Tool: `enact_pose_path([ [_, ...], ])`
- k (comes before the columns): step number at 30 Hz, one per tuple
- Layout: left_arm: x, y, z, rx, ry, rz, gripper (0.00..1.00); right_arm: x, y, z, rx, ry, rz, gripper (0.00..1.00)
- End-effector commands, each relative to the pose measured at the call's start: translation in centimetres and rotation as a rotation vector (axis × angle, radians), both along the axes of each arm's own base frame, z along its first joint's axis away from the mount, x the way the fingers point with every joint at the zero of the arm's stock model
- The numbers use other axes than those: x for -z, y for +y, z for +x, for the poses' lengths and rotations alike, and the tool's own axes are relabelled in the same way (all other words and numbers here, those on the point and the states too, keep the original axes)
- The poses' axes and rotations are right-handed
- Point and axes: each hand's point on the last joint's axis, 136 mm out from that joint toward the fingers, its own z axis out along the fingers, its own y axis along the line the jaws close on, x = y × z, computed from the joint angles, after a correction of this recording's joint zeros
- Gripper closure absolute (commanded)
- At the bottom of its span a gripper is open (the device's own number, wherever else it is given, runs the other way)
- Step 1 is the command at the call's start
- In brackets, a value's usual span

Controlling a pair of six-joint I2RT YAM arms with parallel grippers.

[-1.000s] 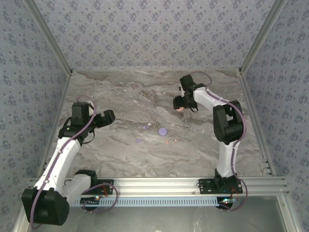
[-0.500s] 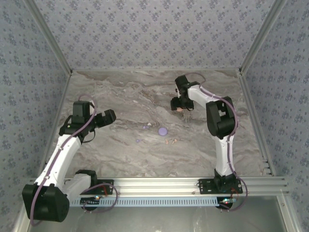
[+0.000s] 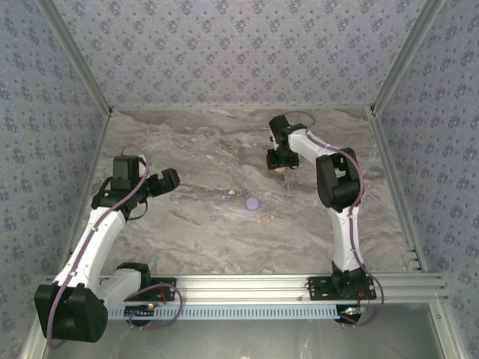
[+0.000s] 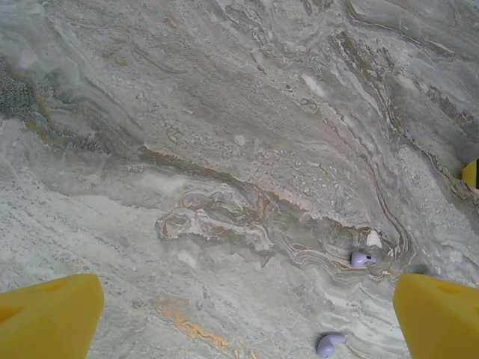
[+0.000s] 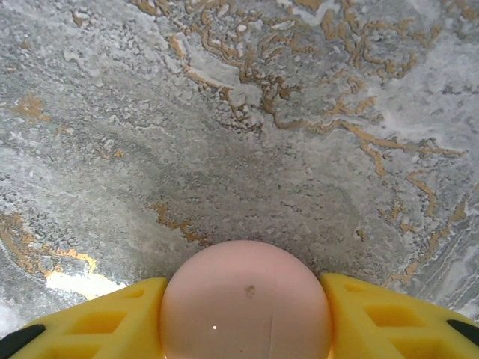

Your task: Insert wireless bluetooth earbuds into charging case

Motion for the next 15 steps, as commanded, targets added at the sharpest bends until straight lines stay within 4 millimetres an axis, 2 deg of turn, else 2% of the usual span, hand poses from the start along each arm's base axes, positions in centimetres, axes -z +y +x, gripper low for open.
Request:
enact_pose_path([
  [1, -0.8, -0.4, -0.1, 0.014, 0.004, -0.014, 0.01, 0.9, 1.5, -0.9, -0.102, 0.041, -0.003, 0.49],
  [15, -0.7, -1.2, -0.2, 0.047, 0.012, -0.045, 0.01, -0.5, 8.7, -3.4, -0.473, 0.039, 0.073, 0.51],
])
